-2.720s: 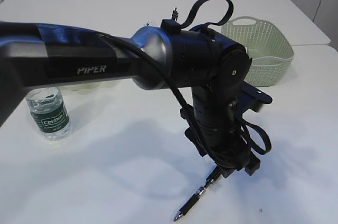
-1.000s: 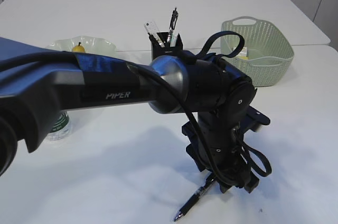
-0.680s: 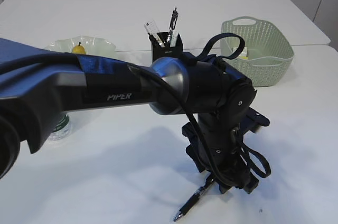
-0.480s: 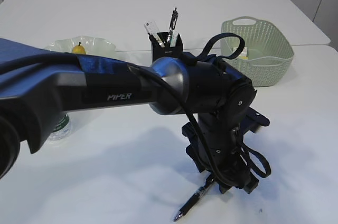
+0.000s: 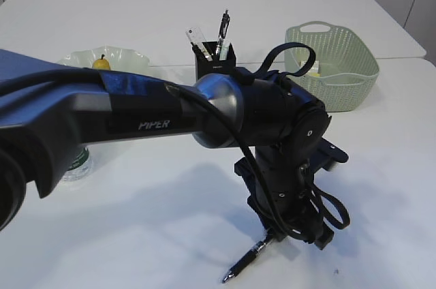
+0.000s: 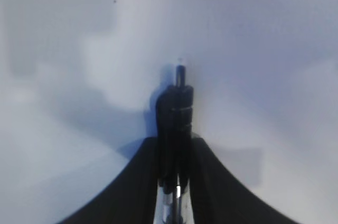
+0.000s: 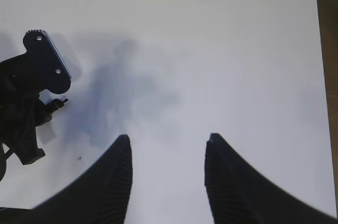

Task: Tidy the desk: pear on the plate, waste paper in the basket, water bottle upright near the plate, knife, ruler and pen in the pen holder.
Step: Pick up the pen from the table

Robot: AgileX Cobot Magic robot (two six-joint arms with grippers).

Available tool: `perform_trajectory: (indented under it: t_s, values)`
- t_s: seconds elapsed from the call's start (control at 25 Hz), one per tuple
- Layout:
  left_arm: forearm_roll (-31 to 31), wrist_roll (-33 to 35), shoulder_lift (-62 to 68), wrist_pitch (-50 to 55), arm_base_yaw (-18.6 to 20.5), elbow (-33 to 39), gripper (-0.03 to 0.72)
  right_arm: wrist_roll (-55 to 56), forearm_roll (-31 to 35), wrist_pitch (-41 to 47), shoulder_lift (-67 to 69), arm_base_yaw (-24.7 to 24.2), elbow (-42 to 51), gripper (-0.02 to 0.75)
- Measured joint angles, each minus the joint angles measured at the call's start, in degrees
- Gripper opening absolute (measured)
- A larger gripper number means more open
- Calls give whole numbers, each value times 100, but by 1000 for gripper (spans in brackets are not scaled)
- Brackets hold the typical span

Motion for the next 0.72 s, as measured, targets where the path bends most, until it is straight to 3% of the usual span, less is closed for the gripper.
perform_trajectory:
  t_s: [0.16,0.72]
  values:
    - [0,-4,0,-13,0,0,91,0,0,0,0,0,0,368]
    - [0,-13,38,-103,0,-103,89,0,0,0,0,0,0,368]
